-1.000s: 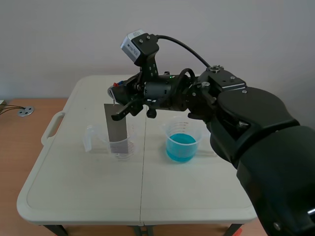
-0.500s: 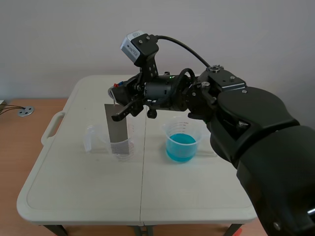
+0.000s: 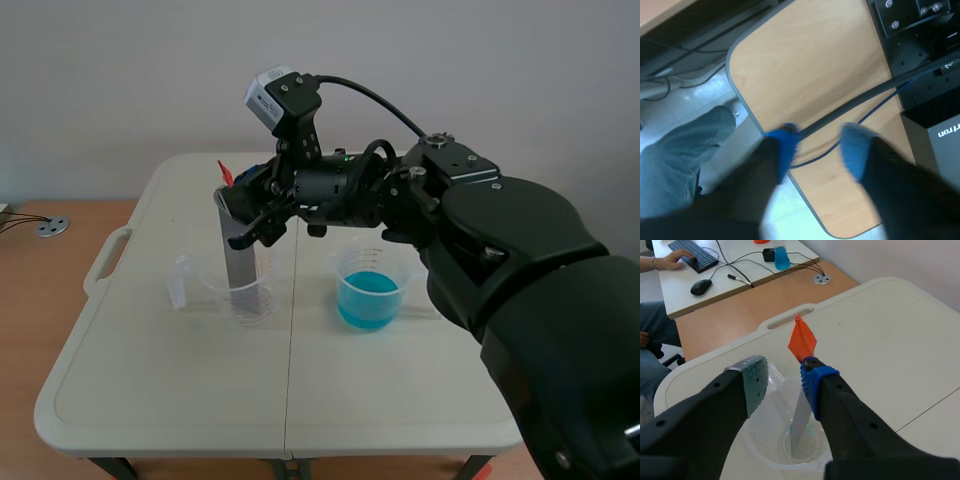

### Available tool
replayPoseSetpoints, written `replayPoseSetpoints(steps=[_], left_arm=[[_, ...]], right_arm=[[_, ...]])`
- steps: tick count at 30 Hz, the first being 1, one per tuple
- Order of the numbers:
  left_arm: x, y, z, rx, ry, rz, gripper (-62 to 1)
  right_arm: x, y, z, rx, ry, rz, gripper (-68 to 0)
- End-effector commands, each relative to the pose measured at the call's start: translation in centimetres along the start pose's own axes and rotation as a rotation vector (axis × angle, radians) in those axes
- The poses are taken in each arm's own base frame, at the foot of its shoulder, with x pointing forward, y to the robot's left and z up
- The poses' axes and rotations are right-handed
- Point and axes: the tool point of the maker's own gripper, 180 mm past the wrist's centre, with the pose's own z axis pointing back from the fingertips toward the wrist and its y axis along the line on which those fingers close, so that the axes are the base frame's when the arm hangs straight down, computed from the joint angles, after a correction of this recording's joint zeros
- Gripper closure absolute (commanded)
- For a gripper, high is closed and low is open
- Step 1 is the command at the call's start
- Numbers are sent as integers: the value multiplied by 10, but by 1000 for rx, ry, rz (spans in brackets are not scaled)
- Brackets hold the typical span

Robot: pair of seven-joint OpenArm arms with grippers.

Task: Hold the metal plate by the orange handle, dip it into the blue solution, take it out and point at it, then put the plate back in the beaker on the left.
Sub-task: 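Put the plate into the left beaker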

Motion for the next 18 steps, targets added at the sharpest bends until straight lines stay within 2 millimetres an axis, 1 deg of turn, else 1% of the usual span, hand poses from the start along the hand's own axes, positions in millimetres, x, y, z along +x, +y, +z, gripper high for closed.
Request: replayPoseSetpoints(steps=[1, 2, 3, 7, 10, 12, 14, 18], left_arm=[[1, -4, 1, -9, -8, 7, -525], [1, -4, 1, -9, -11, 6, -602], [2, -4, 1, -9, -14, 6, -623], [2, -4, 1, -9, -17, 7, -623], [2, -4, 1, -9, -17, 7, -623], [2, -4, 1, -9, -17, 7, -623], [2, -4, 1, -9, -17, 7, -623], [2, -4, 1, -9, -17, 8, -623]], right_arm=[[18, 0, -3, 12, -42, 17, -262], [18, 0, -3, 12, -42, 17, -295], [18, 0, -3, 12, -42, 17, -329], [19, 0, -3, 12, -44, 17, -443], [19, 0, -3, 10, -44, 16, -564], [19, 0, -3, 10, -44, 16, -626], [19, -1, -3, 8, -45, 16, -667], [19, -5, -1, -7, -44, 10, -665]])
